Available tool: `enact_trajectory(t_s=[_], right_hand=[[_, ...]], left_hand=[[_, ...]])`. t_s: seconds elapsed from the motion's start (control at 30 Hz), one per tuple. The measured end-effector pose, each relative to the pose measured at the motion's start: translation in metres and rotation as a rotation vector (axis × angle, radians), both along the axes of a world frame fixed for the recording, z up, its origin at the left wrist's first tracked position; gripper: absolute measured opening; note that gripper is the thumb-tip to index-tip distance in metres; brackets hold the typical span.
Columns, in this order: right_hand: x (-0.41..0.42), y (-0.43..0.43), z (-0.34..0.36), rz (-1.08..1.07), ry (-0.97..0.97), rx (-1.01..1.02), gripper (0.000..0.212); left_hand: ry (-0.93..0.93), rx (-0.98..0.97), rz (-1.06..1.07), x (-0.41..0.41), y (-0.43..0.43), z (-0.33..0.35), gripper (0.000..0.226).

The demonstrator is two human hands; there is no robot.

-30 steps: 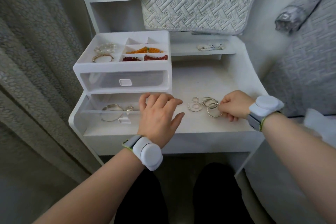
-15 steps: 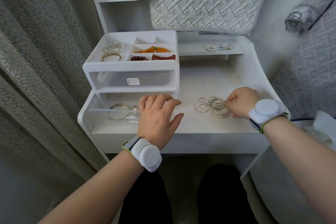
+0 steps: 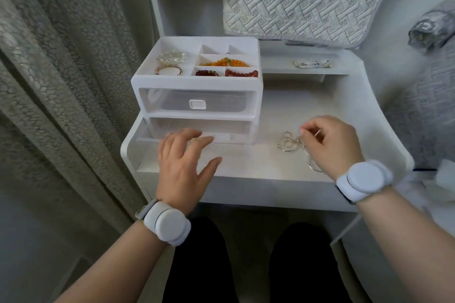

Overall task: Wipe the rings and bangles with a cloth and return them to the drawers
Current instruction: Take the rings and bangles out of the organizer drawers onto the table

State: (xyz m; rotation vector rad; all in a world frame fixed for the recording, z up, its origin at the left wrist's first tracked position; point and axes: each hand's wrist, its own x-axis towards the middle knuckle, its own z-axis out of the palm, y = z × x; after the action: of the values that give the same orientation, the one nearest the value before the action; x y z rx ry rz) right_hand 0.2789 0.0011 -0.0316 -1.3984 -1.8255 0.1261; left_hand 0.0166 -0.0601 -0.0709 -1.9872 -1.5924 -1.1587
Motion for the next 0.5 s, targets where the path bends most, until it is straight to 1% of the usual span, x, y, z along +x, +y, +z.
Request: enact_trajectory(t_s=[0.07,0.2,0.33,0.43,0.5], right_hand=[[0.011,-0.008,-0.015,-0.014,-0.033,0.021,0.005],[0.005,-0.017,-0.026,0.08,-0.068,0.046,0.004],[-0.018,-0.018,-0.016,0.153,-0.069,0.071,0.012],[-0.044,-0.018,-0.001,0.251,-0.083,0.108,0.02],[-0.06,-0.019,0.008,0.308,-0.098,0.138,0.021]], left_hand=[[0.012,0.012,-0.019,0.002,0.0,-0.007,0.037],[-0.005,-0.038,-0.024,0.005,0.003,-0.016,0.036],[-0.024,-0.049,0.008,0.001,0.004,-0.017,0.036],[-0.026,-0.05,0.082,-0.01,0.005,-0.017,0.037],[-0.042,-0.049,0.093,-0.017,0.004,-0.017,0.037]])
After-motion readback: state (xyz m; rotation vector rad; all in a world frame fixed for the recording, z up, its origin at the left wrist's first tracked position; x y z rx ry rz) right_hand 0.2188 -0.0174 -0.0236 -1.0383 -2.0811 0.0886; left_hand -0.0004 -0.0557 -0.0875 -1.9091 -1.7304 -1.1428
